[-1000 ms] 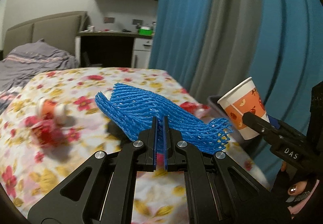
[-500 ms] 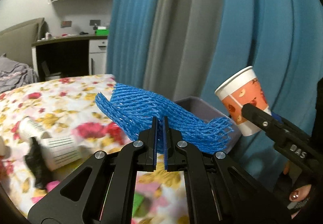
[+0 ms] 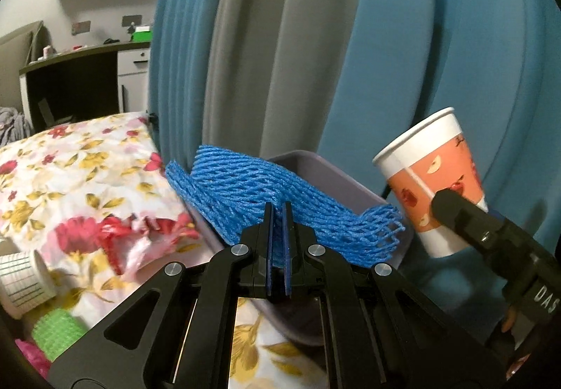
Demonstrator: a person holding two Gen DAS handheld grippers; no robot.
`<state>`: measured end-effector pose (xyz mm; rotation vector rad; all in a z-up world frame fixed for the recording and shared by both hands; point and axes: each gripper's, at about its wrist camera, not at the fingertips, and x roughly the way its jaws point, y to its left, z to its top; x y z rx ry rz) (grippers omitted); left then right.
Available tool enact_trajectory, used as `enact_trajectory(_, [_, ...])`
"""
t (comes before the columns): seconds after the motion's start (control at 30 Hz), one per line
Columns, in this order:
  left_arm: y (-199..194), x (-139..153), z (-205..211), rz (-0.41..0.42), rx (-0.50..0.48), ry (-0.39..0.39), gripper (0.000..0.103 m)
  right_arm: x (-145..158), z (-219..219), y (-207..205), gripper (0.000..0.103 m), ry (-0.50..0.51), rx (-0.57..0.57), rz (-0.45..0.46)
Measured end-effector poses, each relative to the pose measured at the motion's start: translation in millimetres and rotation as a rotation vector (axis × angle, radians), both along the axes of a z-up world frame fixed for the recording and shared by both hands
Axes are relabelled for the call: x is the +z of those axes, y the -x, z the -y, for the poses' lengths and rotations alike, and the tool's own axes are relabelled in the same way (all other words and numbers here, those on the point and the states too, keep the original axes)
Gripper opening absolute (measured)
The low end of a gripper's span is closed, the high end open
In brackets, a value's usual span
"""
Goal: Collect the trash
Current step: 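Carry the blue net and apple-print cup over the gray bin with both tools, then open the left tool to drop the net while the right tool drops the cup into the bin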
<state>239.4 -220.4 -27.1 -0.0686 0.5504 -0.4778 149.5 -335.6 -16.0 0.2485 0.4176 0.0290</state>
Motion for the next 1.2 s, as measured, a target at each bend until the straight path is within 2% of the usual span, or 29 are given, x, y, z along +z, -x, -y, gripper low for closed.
enact_trajectory(0.53, [-33, -16, 22, -0.048, -0.075, 0.031, 0.006, -12, 10, -17, 0.061, 0.013, -0.048, -0.036])
enact_trajectory(0.6, [-34, -17, 22, -0.046, -0.081, 0.03, 0.012, -11, 10, -20, 0.061, 0.01, -0.052, -0.042])
enact_trajectory(0.63, [-35, -18, 21, -0.044, -0.076, 0.027, 0.021, -12, 10, -21, 0.061, 0.006, -0.055, -0.044])
enact_trajectory(0.67, [-34, -17, 20, -0.044, -0.07, 0.027, 0.039, -12, 10, -22, 0.061, 0.004, -0.058, -0.045])
enact_trajectory(0.7, [-34, -18, 15, -0.048, -0.051, 0.036, 0.05, -13, 11, -22, 0.061, 0.001, -0.06, -0.046])
enact_trajectory(0.73, [-34, -19, 11, -0.047, -0.038, 0.047, 0.068, -13, 11, -23, 0.061, -0.002, -0.06, -0.047])
enact_trajectory(0.77, [-33, -19, 6, -0.043, -0.019, 0.059, 0.076, -15, 11, -24, 0.061, -0.004, -0.061, -0.051])
enact_trajectory(0.9, [-23, -14, -15, -0.044, 0.094, 0.048, 0.084, -22, 5, -34, 0.061, -0.002, -0.052, -0.079])
enact_trajectory(1.03, [5, -5, -42, 0.003, 0.187, 0.037, 0.093, -33, -5, -45, 0.062, 0.007, -0.036, -0.11])
enact_trajectory(1.2, [47, -1, -80, 0.034, 0.272, 0.011, 0.096, -50, -13, -61, 0.063, 0.021, -0.025, -0.152])
